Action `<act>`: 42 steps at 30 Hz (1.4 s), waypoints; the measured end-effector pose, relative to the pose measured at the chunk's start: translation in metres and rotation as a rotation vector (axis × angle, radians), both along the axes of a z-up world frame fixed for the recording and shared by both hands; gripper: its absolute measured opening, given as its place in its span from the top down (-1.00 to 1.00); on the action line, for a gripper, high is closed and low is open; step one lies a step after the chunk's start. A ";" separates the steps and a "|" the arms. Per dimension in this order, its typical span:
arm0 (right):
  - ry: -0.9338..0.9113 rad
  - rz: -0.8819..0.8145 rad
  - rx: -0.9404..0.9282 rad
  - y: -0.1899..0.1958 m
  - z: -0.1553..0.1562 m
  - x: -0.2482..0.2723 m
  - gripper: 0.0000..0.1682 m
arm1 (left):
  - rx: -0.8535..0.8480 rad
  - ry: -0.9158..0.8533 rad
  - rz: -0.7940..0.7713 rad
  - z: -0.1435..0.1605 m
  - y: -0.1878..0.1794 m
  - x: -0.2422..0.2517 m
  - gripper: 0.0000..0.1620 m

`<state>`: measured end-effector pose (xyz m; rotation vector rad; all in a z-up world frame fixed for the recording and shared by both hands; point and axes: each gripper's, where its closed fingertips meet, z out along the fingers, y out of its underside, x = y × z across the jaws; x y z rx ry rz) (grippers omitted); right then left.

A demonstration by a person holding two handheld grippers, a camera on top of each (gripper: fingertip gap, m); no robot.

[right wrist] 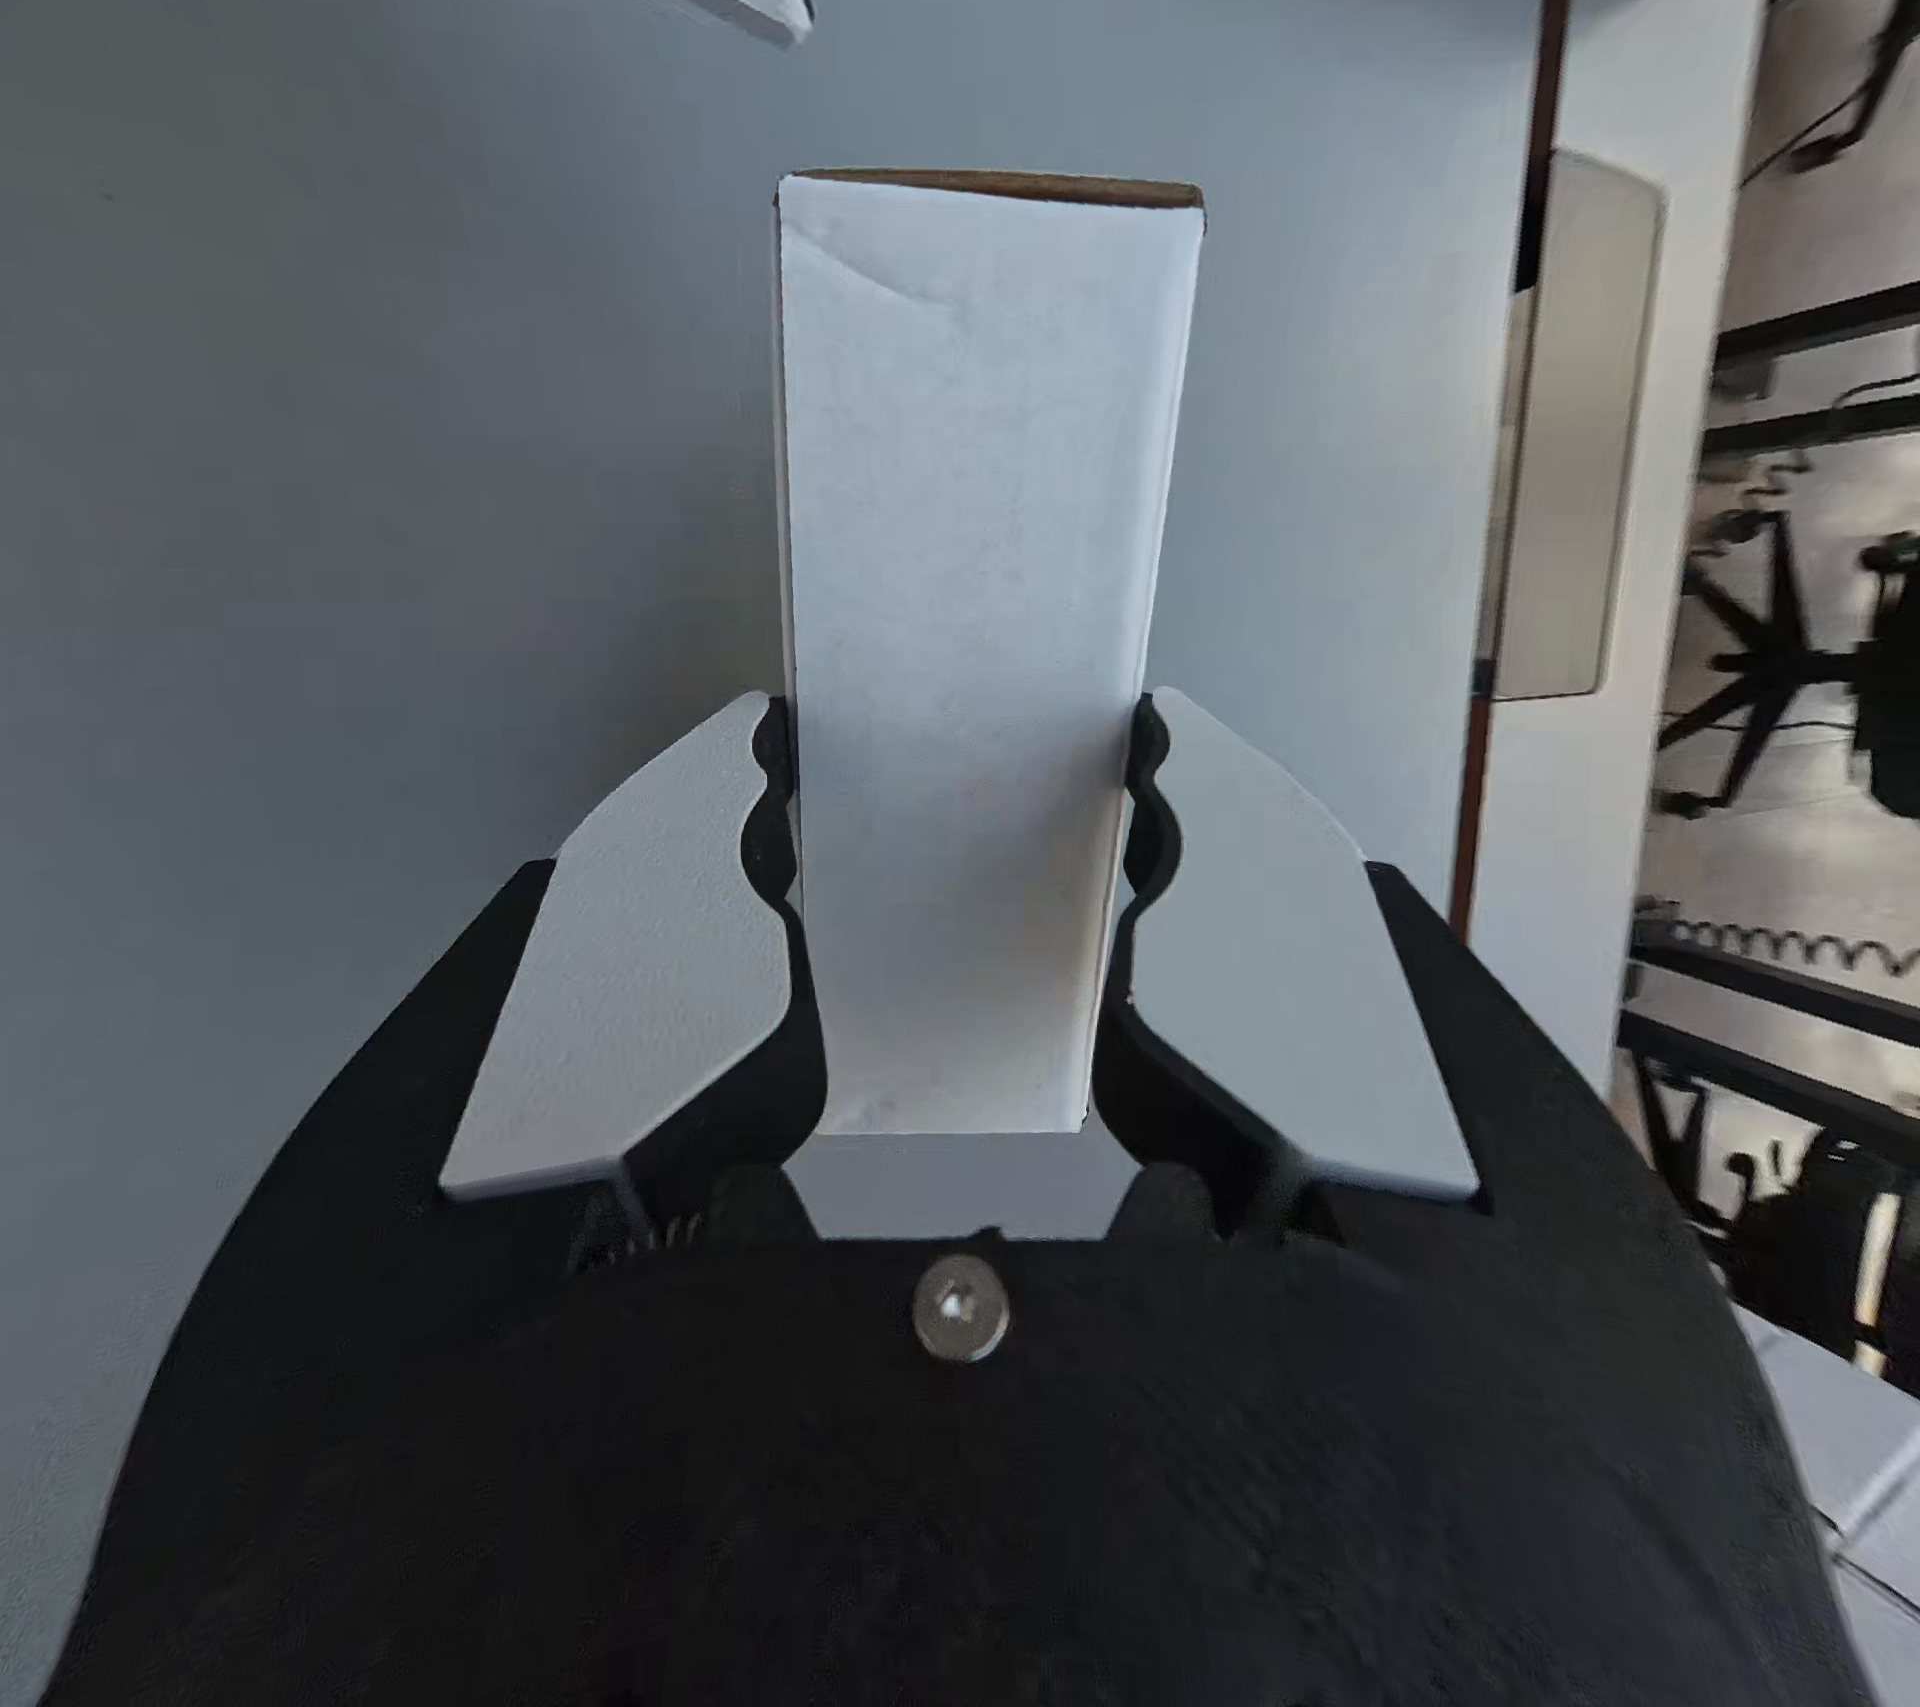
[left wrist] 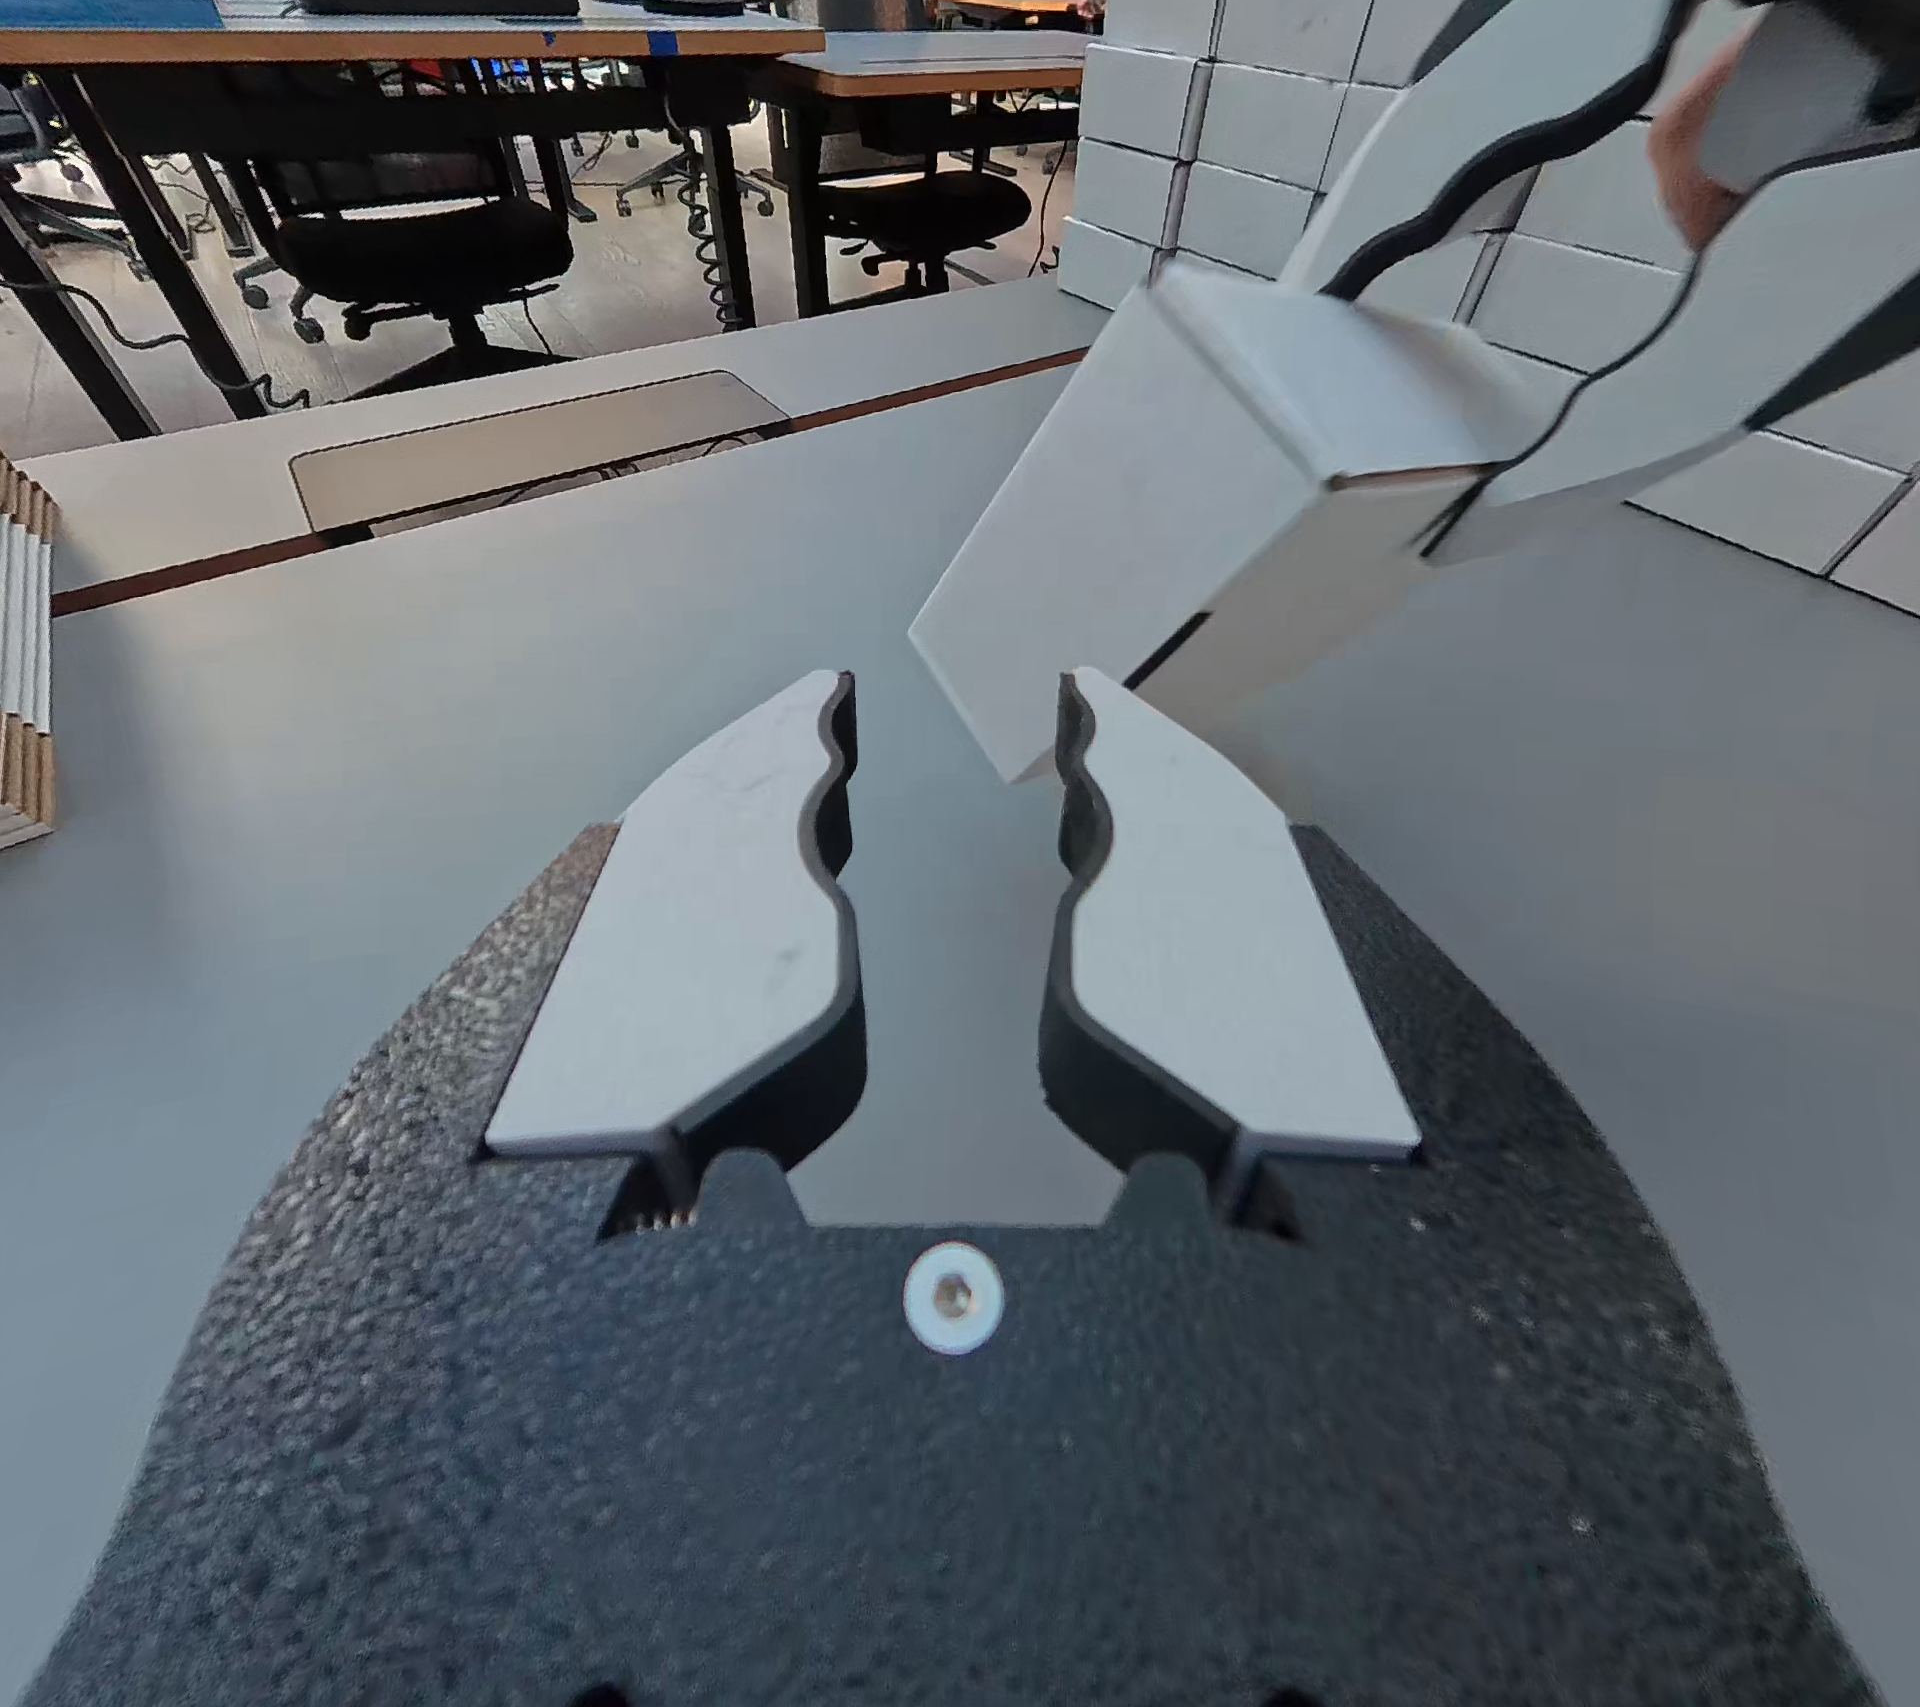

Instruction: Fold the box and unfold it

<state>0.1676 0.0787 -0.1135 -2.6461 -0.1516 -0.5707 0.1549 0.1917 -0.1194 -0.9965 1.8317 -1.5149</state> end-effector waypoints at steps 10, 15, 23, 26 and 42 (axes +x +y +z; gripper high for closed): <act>-0.827 -0.008 0.159 -0.191 0.095 -0.129 0.26 | 0.124 -0.042 -0.102 0.006 -0.047 -0.022 0.54; -0.865 -0.085 0.037 -0.310 0.070 -0.185 0.26 | 0.209 -0.049 -0.144 0.001 -0.074 -0.032 0.53; -0.931 -0.291 -0.066 -0.426 0.023 -0.196 0.25 | 0.229 -0.027 -0.241 -0.005 -0.126 -0.043 0.53; -0.938 -0.304 -0.101 -0.444 0.010 -0.184 0.25 | 0.282 -0.024 -0.263 -0.011 -0.138 -0.044 0.52; -0.773 -0.186 -0.051 -0.439 -0.022 -0.157 0.25 | 0.281 0.045 -0.319 -0.038 -0.149 -0.050 0.51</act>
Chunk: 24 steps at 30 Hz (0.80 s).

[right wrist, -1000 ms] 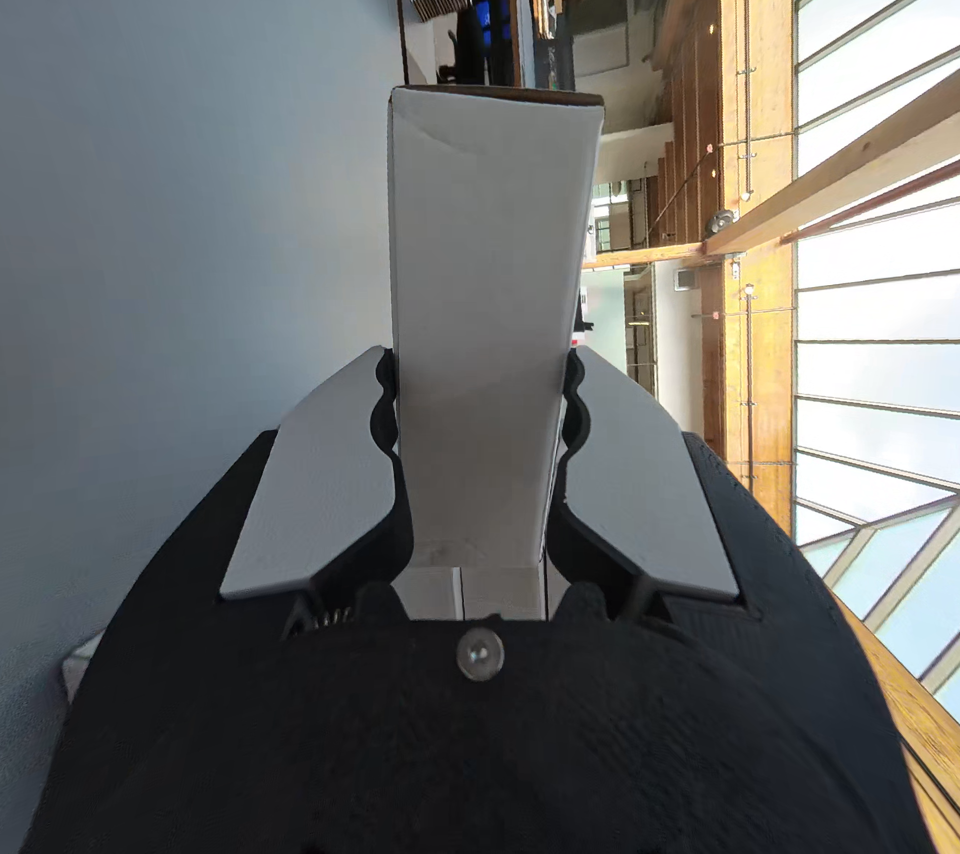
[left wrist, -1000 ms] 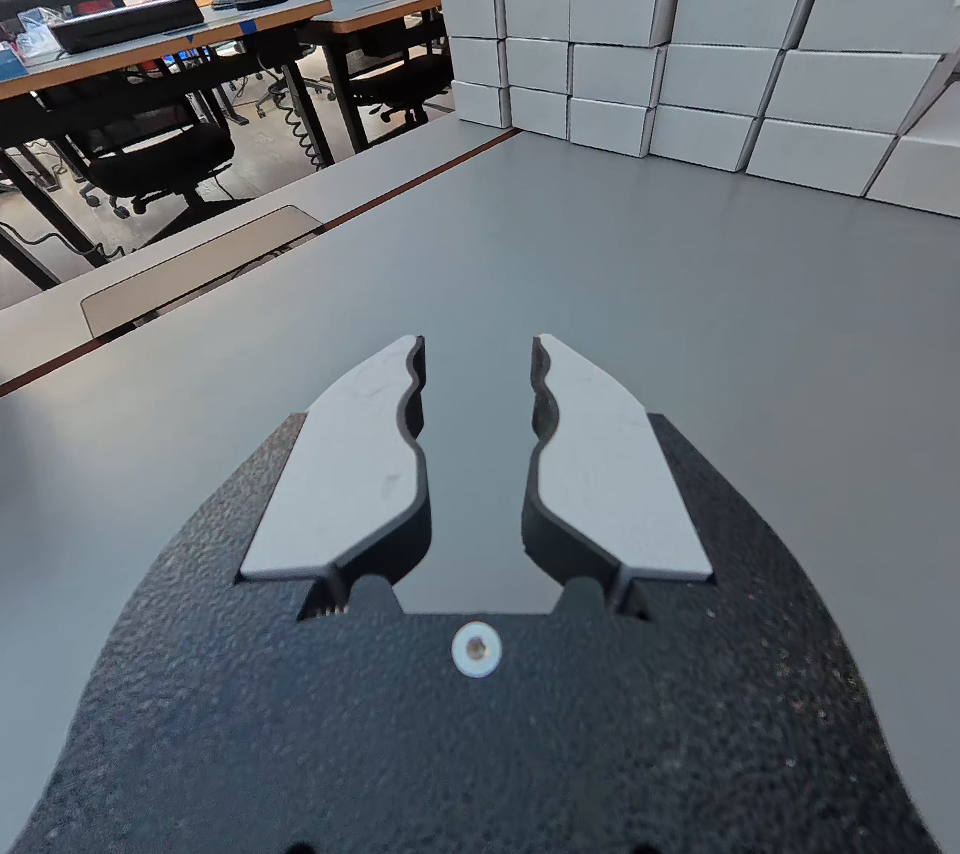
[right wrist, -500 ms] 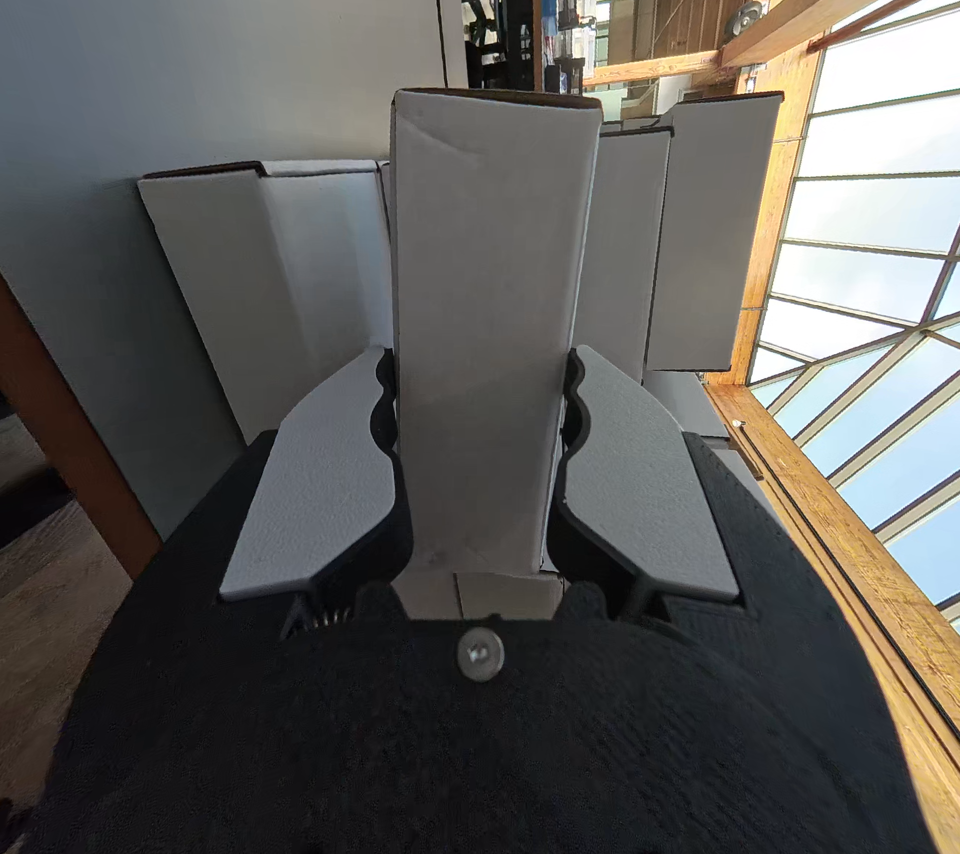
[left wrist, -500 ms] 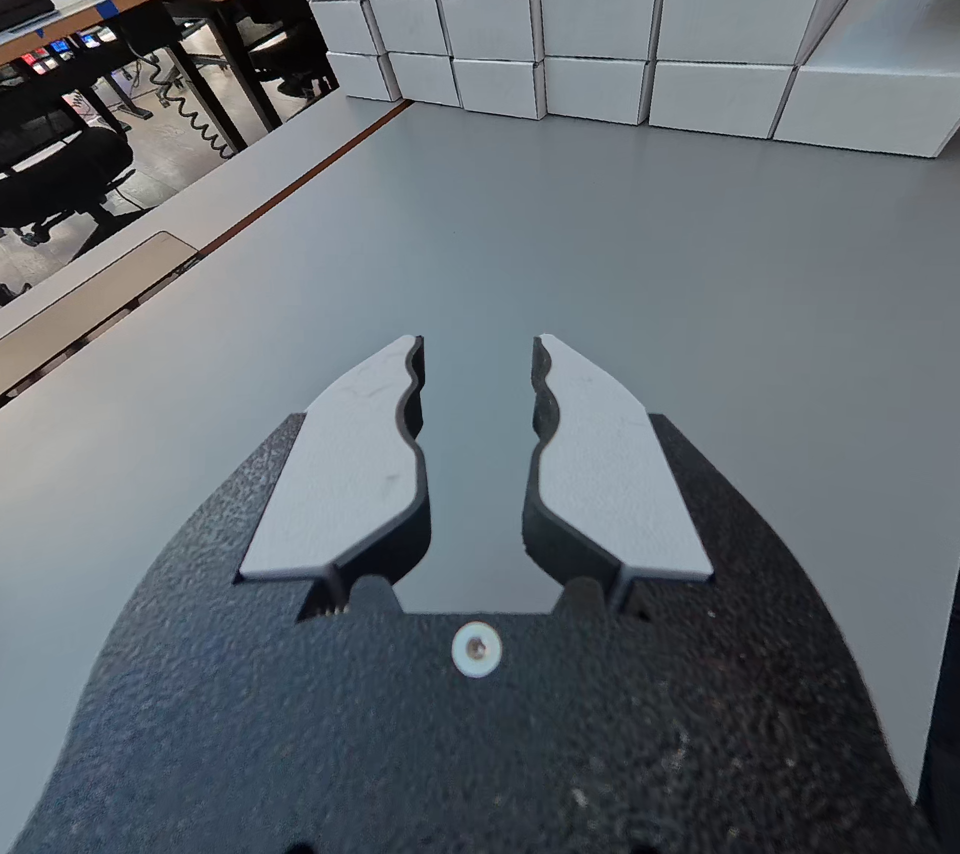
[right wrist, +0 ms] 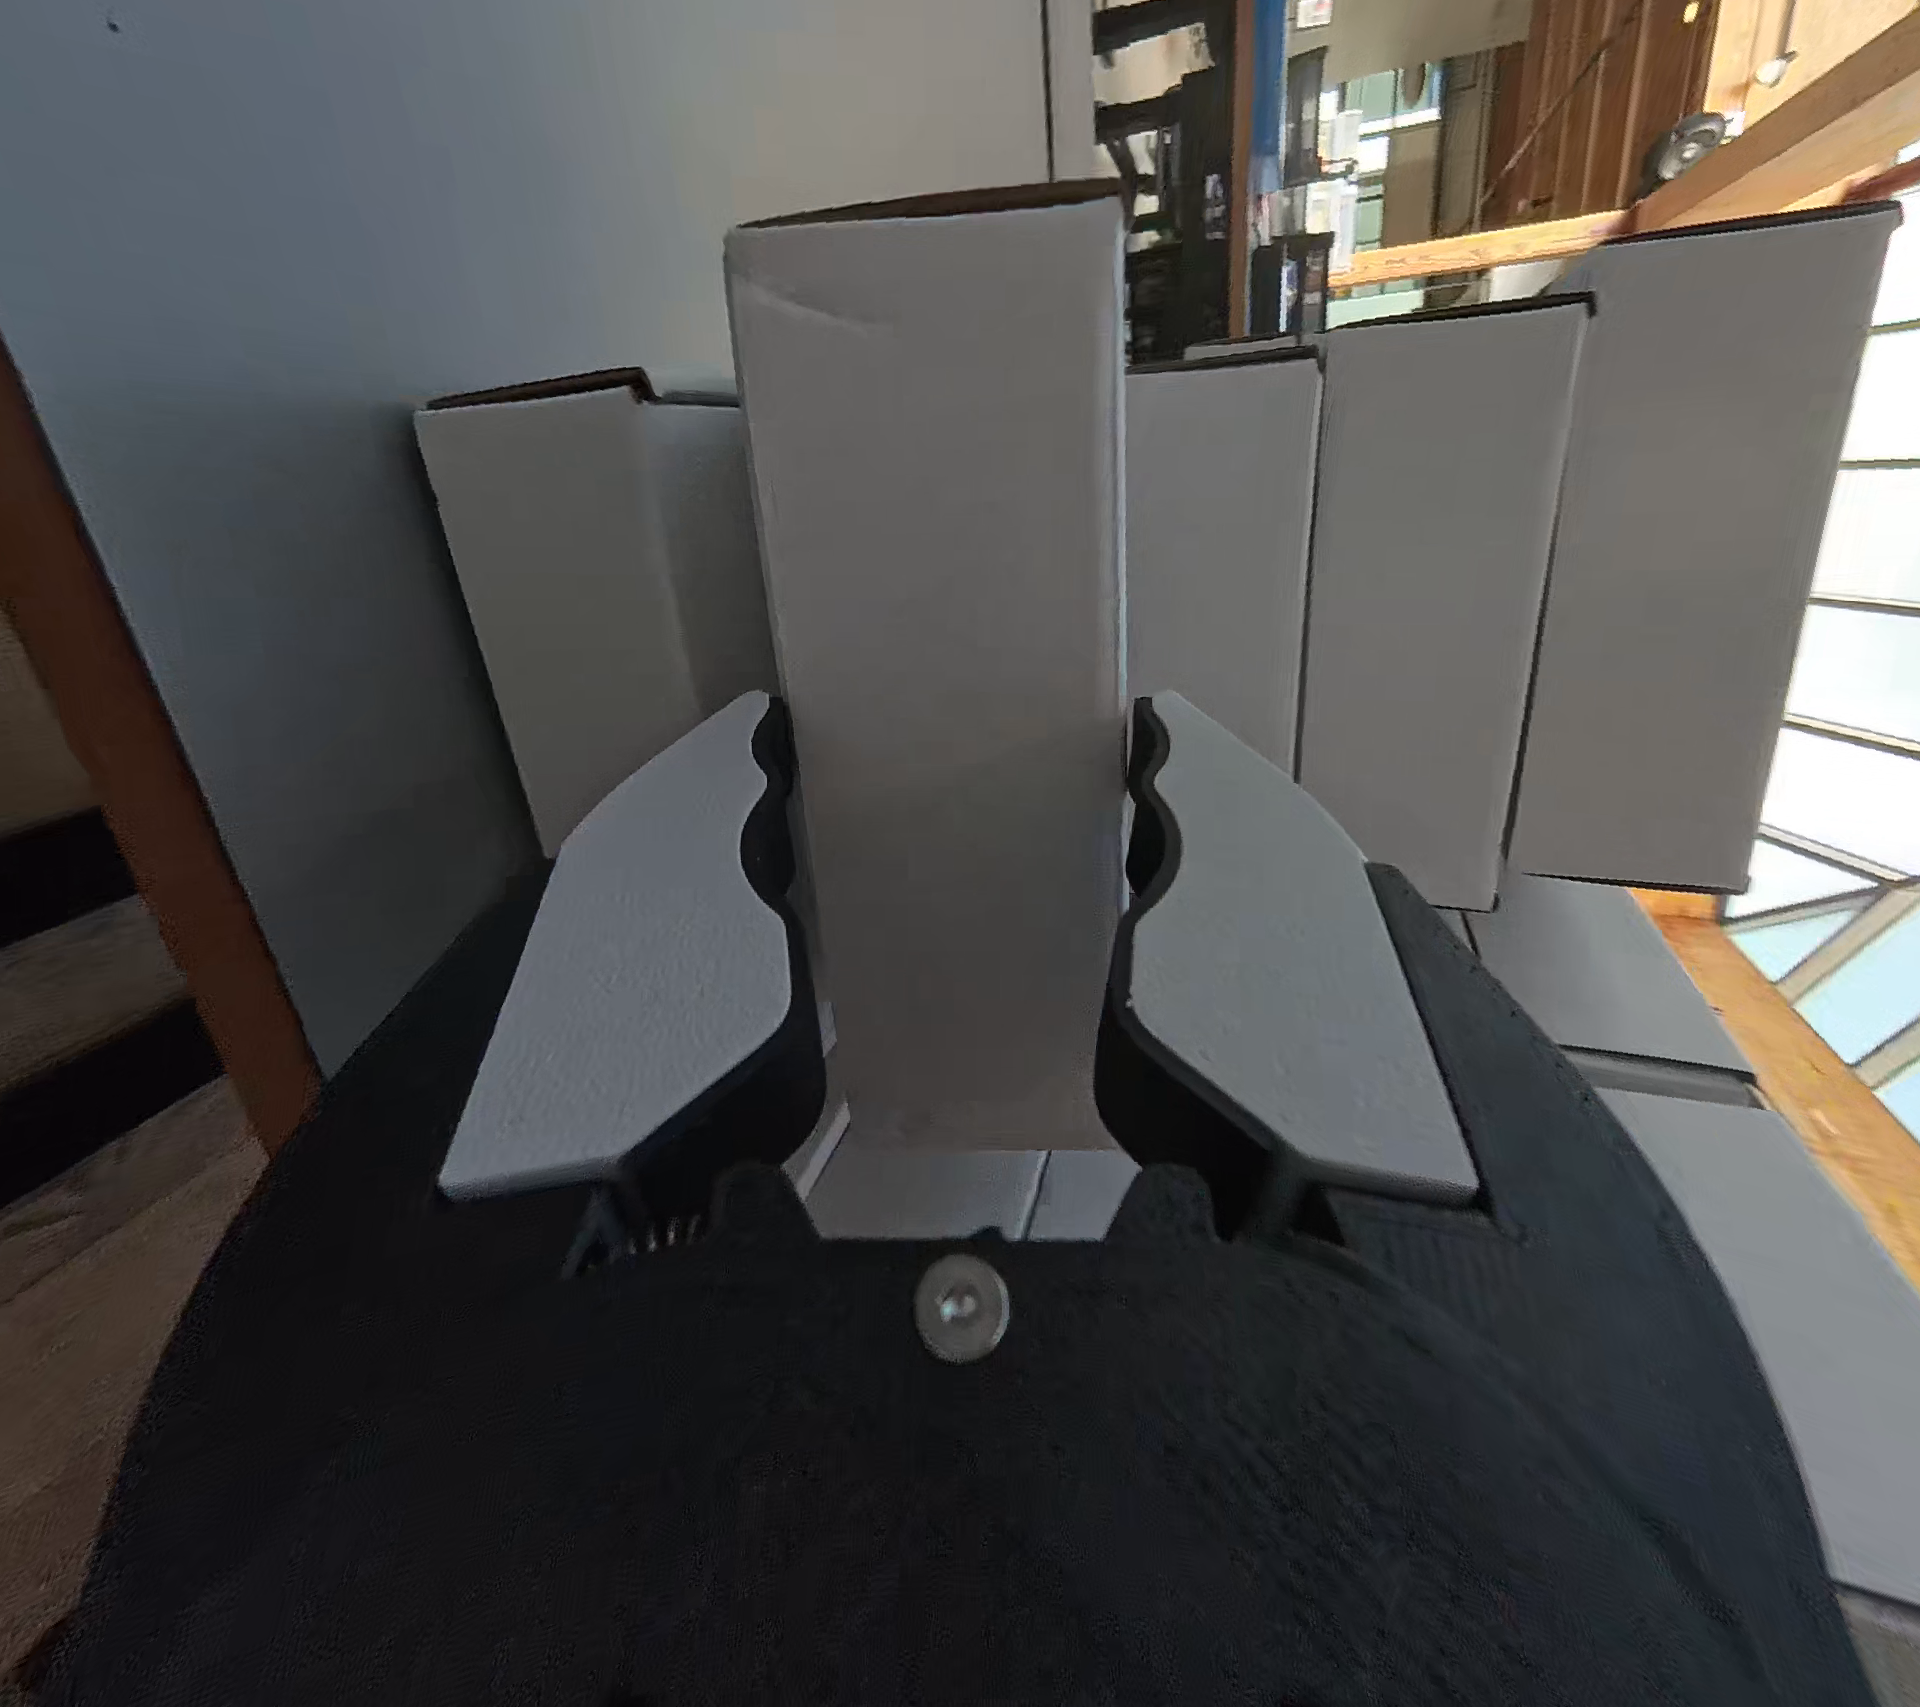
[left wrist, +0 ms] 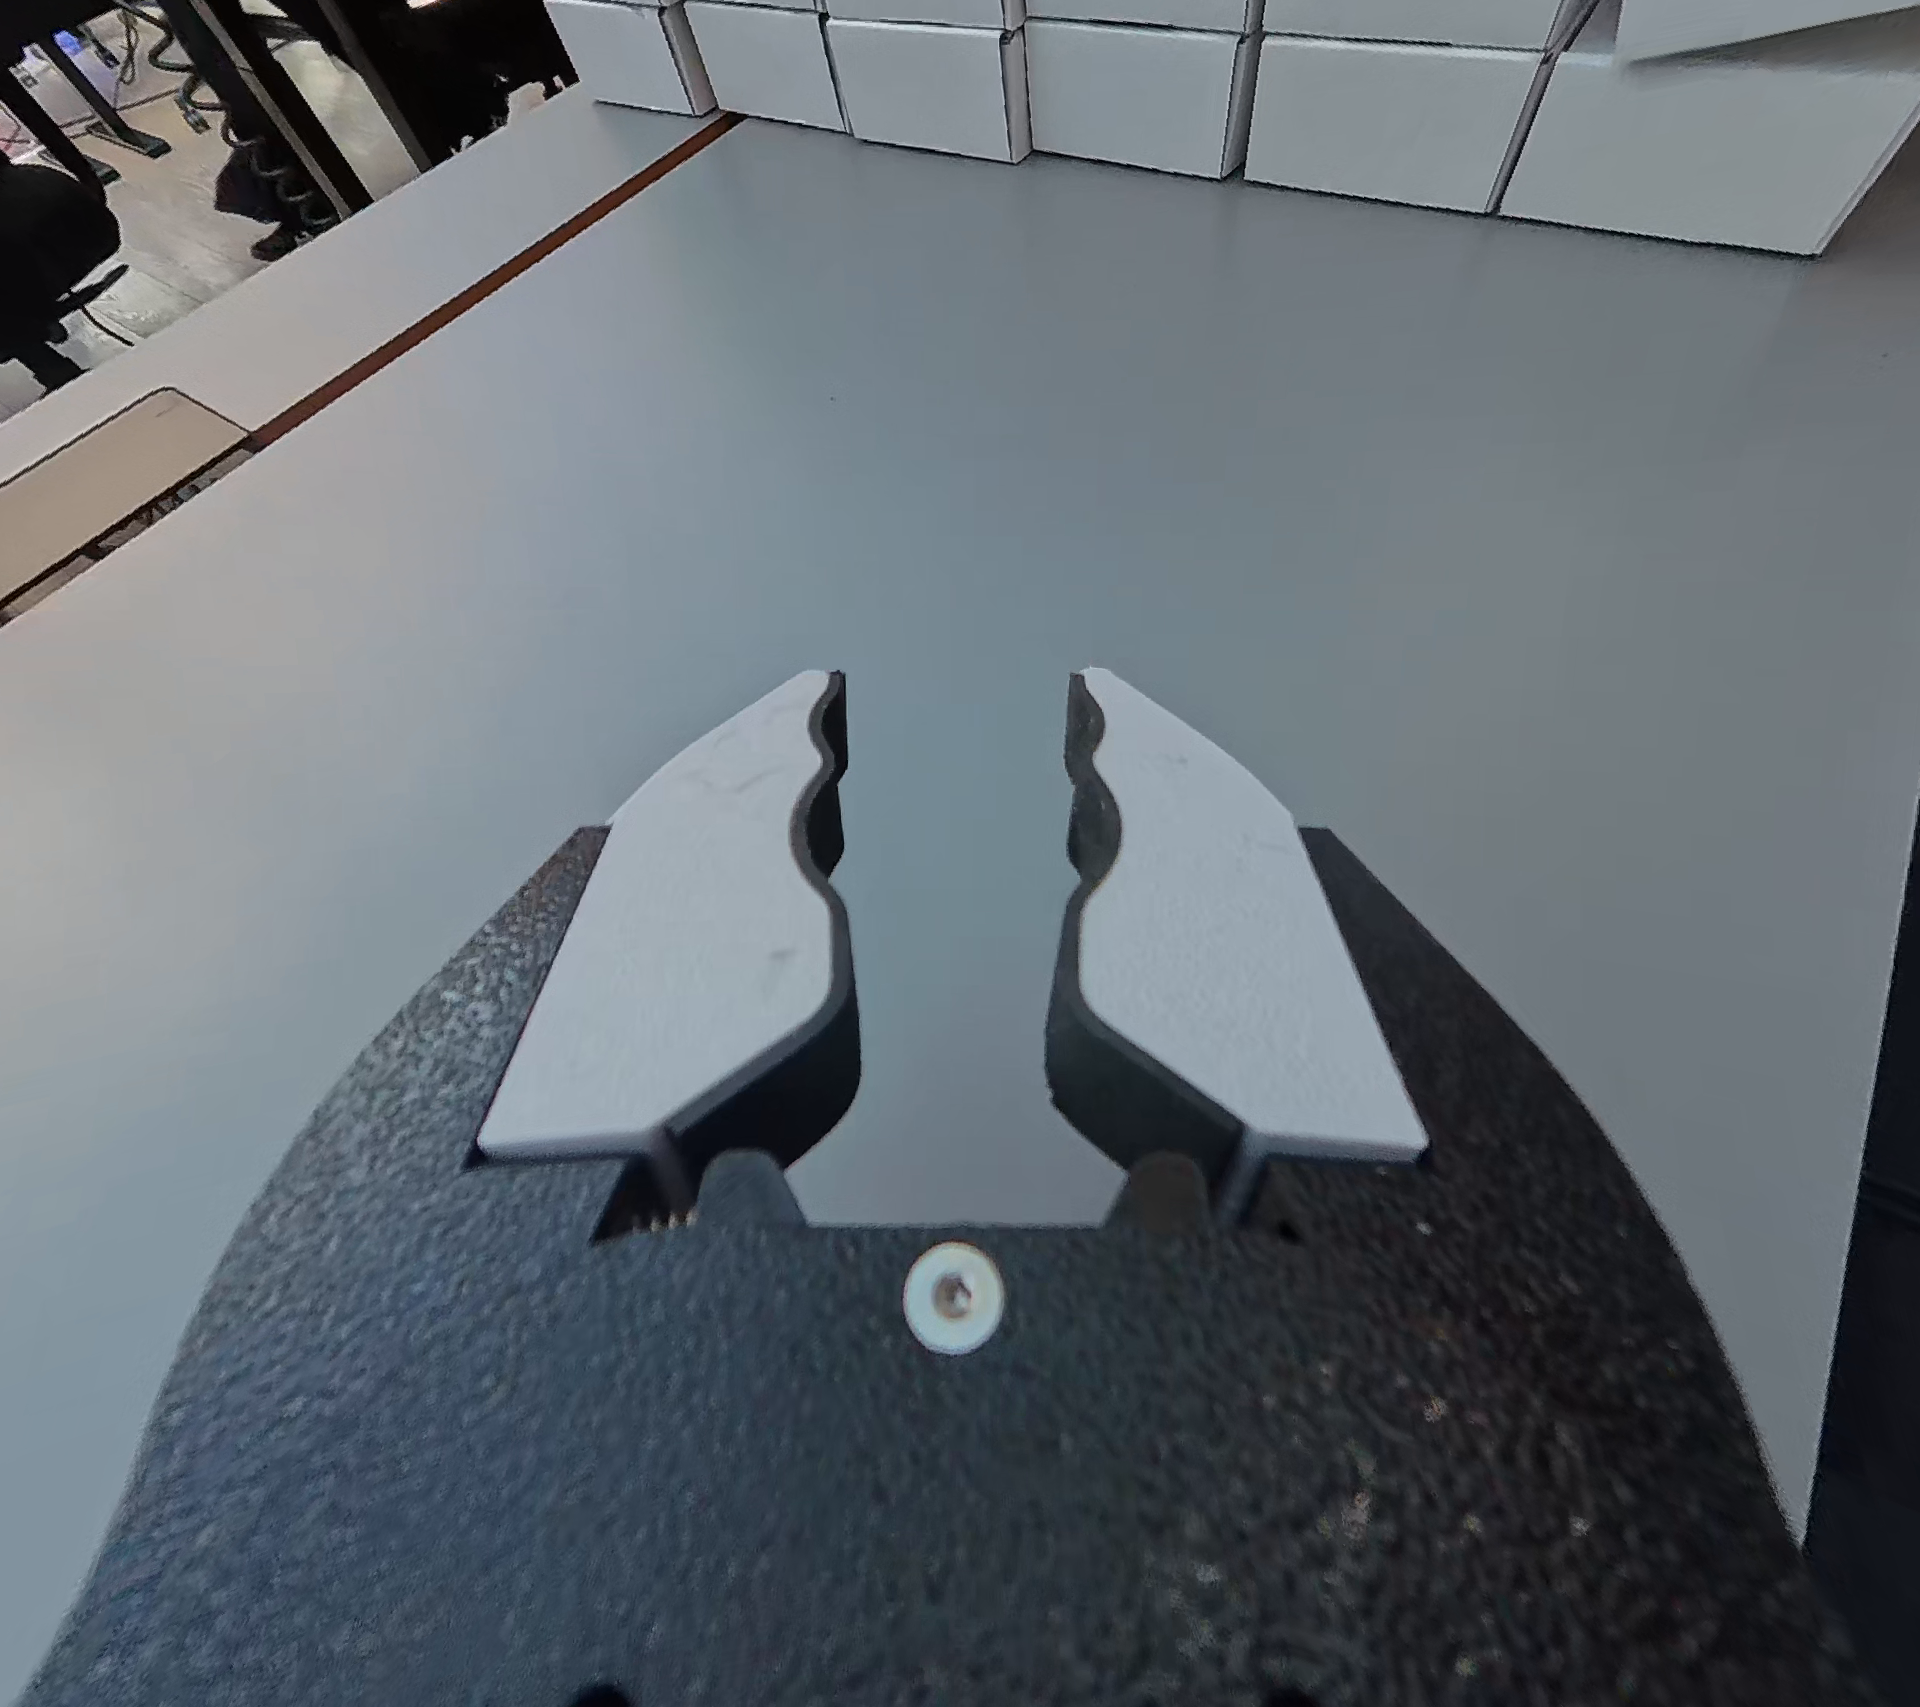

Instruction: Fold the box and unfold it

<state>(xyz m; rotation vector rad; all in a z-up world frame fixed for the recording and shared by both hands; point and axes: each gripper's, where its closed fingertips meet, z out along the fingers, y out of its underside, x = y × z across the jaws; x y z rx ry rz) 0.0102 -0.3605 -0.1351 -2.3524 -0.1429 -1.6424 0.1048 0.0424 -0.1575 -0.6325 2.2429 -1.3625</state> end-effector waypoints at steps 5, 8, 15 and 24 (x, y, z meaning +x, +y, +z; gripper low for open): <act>0.271 0.003 0.059 0.006 -0.014 -0.007 0.09 | -0.026 0.031 -0.013 -0.006 -0.001 -0.002 0.48; 0.357 -0.025 0.090 0.007 -0.017 -0.006 0.14 | -0.014 0.040 -0.024 -0.010 -0.002 -0.003 0.47; 0.385 -0.101 0.168 -0.006 -0.001 -0.002 0.32 | 0.019 0.047 -0.038 -0.017 0.004 -0.006 0.44; 0.410 -0.168 0.178 -0.008 -0.001 -0.003 0.32 | -0.015 0.058 -0.024 -0.021 0.014 -0.007 0.42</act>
